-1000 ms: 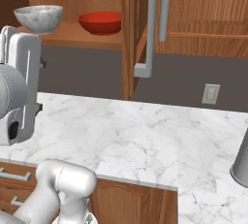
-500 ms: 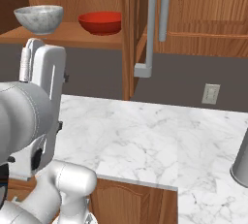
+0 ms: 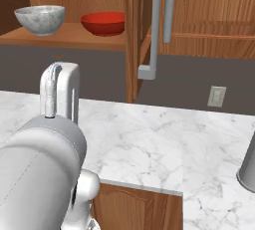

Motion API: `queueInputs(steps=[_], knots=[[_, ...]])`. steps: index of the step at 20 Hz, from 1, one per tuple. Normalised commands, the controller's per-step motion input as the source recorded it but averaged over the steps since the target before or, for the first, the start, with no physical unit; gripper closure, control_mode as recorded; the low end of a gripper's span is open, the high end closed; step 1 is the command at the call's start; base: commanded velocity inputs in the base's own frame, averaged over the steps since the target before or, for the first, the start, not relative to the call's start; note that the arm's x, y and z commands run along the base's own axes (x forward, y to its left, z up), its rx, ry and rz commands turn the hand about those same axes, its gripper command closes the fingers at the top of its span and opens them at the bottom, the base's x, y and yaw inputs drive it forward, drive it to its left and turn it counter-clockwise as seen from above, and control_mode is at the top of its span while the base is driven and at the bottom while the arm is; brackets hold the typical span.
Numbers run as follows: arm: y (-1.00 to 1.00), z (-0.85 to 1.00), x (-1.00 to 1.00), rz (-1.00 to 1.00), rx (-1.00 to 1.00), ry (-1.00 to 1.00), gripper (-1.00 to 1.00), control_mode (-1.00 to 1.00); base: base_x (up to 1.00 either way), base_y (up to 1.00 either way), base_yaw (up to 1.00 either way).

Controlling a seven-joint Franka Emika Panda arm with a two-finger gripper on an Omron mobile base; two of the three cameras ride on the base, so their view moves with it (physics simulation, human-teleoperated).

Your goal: Open the cabinet. Pick the bowls from the counter and place them in the cabinet. Then close the cabinet.

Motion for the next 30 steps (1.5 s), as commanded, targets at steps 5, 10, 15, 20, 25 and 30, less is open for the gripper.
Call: queueInputs(steps=[5,10,15,20,25,30], knots=[[0.14,-1.0,-0.04,0.22,-0.01,-0.51,-1.0,-1.0,0.0,0.0,0.0],[-0.1,-0.48,0.3,0.17,0.05,-0.22,-1.0,-1.0,0.0,0.0,0.0],[-0.3,-0.19,0.55,0.15,0.12,0.0,-1.0,-1.0,0.0,0.0,0.0],[-0.38,-0.07,0.22,0.16,0.1,0.0,-1.0,-1.0,0.0,0.0,0.0],[-0.41,-0.02,0.24,0.15,0.07,0.0,-1.0,-1.0,0.0,0.0,0.0],[-0.16,0.0,0.58,0.06,0.01,0.0,-1.0,-1.0,0.0,0.0,0.0]])
